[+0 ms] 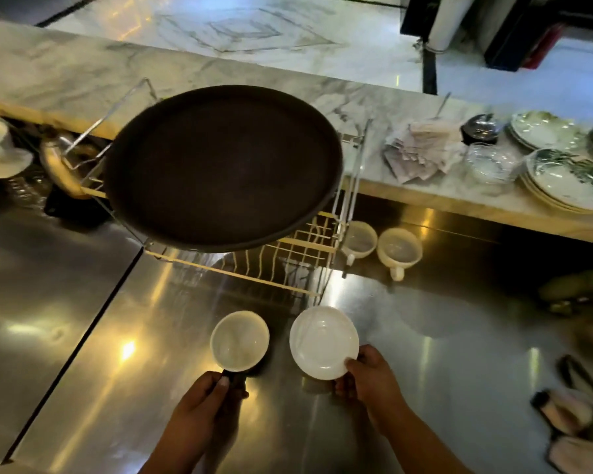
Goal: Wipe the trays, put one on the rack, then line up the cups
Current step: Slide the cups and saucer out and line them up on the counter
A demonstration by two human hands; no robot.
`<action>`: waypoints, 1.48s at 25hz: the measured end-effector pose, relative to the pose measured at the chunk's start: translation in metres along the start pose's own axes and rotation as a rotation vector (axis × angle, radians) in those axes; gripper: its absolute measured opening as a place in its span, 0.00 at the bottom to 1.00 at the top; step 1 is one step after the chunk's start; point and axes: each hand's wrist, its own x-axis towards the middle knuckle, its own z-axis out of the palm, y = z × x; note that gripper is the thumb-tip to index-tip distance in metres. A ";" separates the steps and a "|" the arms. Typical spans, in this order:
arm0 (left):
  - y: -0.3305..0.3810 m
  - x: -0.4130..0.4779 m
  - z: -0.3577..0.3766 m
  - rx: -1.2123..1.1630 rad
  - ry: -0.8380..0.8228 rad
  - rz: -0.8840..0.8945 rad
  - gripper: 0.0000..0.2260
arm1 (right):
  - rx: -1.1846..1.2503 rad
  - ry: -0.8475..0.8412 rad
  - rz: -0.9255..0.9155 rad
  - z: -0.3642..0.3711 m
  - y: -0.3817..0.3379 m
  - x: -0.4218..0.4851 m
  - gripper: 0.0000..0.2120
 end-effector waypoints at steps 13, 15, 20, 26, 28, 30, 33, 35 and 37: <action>0.070 -0.032 0.139 0.089 -0.142 0.013 0.08 | 0.139 0.159 -0.013 -0.128 0.024 -0.003 0.04; 0.078 -0.034 0.161 0.124 -0.145 0.029 0.08 | 0.176 0.187 -0.011 -0.145 0.025 -0.005 0.04; 0.096 -0.028 0.213 0.183 -0.153 0.088 0.08 | 0.276 0.264 -0.010 -0.186 0.026 -0.003 0.02; 0.114 -0.016 0.274 0.147 -0.225 0.113 0.09 | 0.359 0.341 -0.017 -0.235 0.018 0.015 0.03; 0.119 -0.009 0.294 0.162 -0.225 0.139 0.09 | 0.382 0.354 -0.025 -0.249 0.011 0.024 0.02; 0.125 0.000 0.312 0.176 -0.235 0.159 0.09 | 0.400 0.358 -0.019 -0.258 0.002 0.034 0.03; 0.136 0.016 0.338 0.176 -0.245 0.152 0.09 | 0.432 0.363 -0.002 -0.270 -0.013 0.051 0.04; 0.143 0.028 0.354 0.155 -0.231 0.139 0.09 | 0.453 0.362 0.010 -0.276 -0.021 0.062 0.06; 0.149 0.040 0.369 0.110 -0.225 0.138 0.09 | 0.474 0.348 0.005 -0.280 -0.028 0.072 0.06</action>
